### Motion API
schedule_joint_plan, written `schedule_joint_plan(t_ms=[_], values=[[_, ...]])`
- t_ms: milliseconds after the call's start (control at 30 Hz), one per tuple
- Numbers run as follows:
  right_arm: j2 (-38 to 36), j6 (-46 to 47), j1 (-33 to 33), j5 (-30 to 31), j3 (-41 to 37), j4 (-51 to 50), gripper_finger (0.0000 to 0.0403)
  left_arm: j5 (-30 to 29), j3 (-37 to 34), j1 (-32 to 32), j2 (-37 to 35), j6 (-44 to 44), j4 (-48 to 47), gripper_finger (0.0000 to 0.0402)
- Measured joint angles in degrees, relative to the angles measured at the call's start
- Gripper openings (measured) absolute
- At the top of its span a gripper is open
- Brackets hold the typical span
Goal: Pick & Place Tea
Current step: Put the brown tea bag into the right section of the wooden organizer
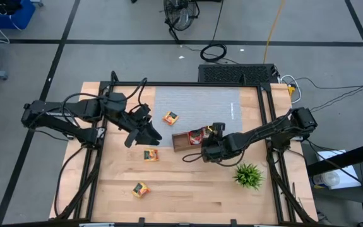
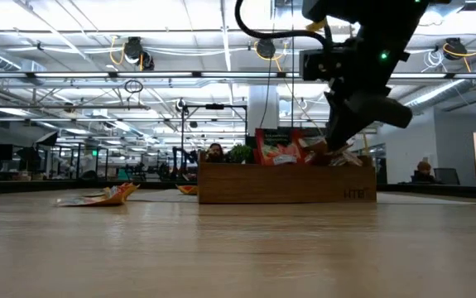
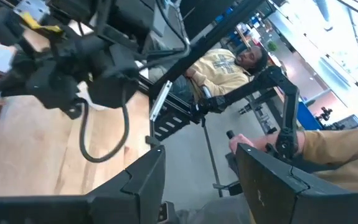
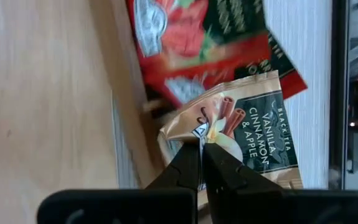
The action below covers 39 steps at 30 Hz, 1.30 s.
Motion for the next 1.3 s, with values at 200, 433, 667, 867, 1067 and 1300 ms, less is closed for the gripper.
schedule_joint_plan(t_ms=[200,433,667,867,1067,1300], values=[[0.7,-1.0,-0.9,-0.4,-2.0,2.6,0.0,0.0,0.0,-1.9,0.0,0.0,0.0,0.0198],[0.7,-2.4,-1.8,-1.9,-3.5,4.7,0.0001,0.0,0.0,-3.4,0.0,0.1,0.0,0.0198],[0.5,-3.5,-2.4,-5.1,-6.1,8.0,0.0002,0.0,0.0,-4.0,0.0,0.0,0.0,0.0198],[0.5,-7.0,-3.8,-8.3,-6.2,10.7,0.0007,0.0,0.0,-4.0,0.0,-0.1,0.0,0.0198],[0.1,-6.7,-4.7,-10.5,-6.2,11.0,0.0052,1.4,0.0,-4.0,0.0,-1.5,0.1,0.0198],[-2.7,-5.4,-4.7,-12.5,-5.9,10.5,0.0089,2.9,0.0,-4.2,0.0,-1.7,0.1,0.0198]])
